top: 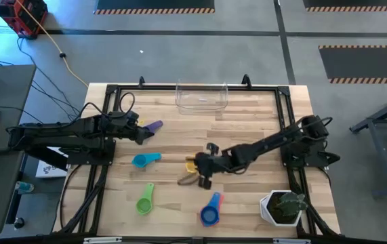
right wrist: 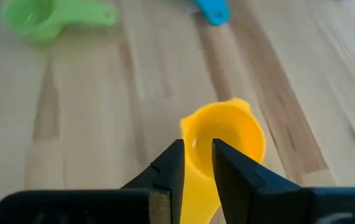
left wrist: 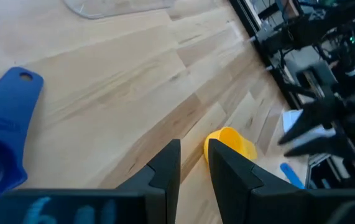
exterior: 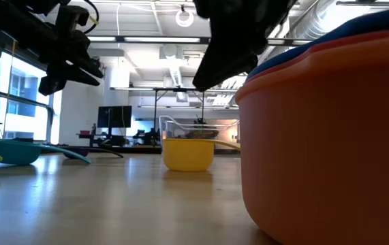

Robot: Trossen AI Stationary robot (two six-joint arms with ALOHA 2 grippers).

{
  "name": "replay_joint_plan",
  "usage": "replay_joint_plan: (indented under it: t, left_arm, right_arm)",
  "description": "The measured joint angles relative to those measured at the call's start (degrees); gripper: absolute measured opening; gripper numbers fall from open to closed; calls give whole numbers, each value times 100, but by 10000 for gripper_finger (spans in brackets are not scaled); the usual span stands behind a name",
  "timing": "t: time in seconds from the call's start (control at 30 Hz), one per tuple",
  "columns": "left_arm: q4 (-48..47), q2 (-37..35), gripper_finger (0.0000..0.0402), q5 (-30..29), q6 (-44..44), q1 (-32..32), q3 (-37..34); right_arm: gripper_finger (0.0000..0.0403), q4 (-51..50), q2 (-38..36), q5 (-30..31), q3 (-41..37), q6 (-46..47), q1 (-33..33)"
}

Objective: Nest measuring cups in basket
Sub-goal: Stack the yellow measuring cup on the blue measuring cup

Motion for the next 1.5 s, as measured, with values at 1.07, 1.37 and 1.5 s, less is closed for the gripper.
replay_joint_plan:
  t: [1.07, 1.37, 1.5]
  left_arm:
    - [-2, 1, 74, 158, 266, 4, 0]
    - [-2, 2, 74, 175, 312, 4, 0]
    - [-4, 2, 74, 173, 317, 4, 0]
  right_arm:
    - [74, -348, 797, -678, 4, 1498, -791]
    - [33, -406, 859, -890, 4, 1551, -856]
    - [6, -411, 852, -960, 5, 1563, -849]
